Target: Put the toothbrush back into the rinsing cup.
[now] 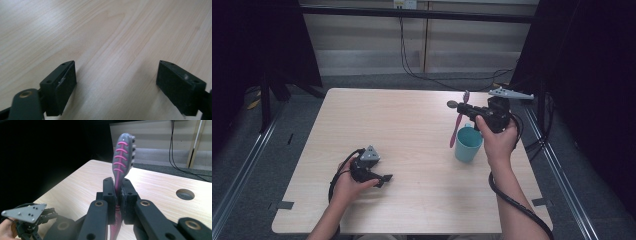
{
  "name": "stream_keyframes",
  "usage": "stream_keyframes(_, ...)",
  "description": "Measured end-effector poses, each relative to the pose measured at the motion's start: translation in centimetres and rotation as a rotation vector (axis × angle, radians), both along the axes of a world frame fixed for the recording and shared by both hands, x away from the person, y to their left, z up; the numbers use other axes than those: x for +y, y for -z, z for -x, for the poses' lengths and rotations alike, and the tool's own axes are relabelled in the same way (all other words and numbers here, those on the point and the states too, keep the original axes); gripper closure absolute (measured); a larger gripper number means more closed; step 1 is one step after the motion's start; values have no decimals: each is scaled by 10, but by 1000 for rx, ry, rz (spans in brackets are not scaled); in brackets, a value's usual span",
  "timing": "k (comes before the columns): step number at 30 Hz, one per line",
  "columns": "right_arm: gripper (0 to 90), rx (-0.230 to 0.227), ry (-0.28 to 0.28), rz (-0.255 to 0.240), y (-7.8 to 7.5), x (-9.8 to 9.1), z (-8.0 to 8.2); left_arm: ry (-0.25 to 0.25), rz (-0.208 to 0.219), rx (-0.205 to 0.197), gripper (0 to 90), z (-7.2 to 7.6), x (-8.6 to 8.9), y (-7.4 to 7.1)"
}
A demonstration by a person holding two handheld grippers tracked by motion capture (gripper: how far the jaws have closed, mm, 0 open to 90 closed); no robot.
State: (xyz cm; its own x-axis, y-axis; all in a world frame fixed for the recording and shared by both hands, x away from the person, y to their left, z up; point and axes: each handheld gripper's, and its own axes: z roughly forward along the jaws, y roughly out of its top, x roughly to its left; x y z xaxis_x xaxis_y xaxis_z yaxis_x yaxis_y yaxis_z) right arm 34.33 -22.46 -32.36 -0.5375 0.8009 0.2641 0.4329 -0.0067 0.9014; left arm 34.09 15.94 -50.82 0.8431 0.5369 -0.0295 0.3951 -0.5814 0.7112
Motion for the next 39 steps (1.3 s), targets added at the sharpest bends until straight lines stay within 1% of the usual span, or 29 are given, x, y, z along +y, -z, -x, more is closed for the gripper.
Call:
stream_keyframes(1, 844, -1, 2, -1, 0, 0, 0, 0, 2, 0, 147, 0, 0, 0)
stream_keyframes(2, 844, -2, 4, 9, 0, -1, -1, -2, 13, -7, 144, 1, 1, 1)
stream_keyframes(6, 844, -4, 11, 16, 0, -3, -2, 4, 12, -20, 141, 1, 2, 2)
stream_keyframes(9, 844, -3, 20, 14, -1, -6, -2, -1, 17, -15, 134, 1, 2, 2)
stream_keyframes(10, 844, -10, 25, 18, -2, -8, -2, 0, 17, -14, 129, 0, 1, 2)
stream_keyframes(17, 844, -17, 40, 23, -7, -13, -3, -2, 15, -14, 127, 1, 2, 2)
stream_keyframes(20, 844, -17, 44, 25, -8, -15, -4, -9, 10, -18, 117, 0, 1, 2)
stream_keyframes(22, 843, -16, 48, 26, -8, -16, -4, -17, 14, -11, 103, 0, 1, 3)
stream_keyframes(24, 843, -19, 54, 31, -9, -18, -5, -21, 0, -15, 88, 0, 1, 3)
stream_keyframes(28, 844, -24, 63, 27, -10, -21, -5, -31, -5, -13, 69, 0, 1, 3)
stream_keyframes(34, 843, -27, 75, 41, -11, -26, -6, -33, -6, -14, 64, -1, 1, 3)
stream_keyframes(39, 844, -27, 86, 42, -11, -30, -7, -34, -2, -11, 64, 0, 1, 3)
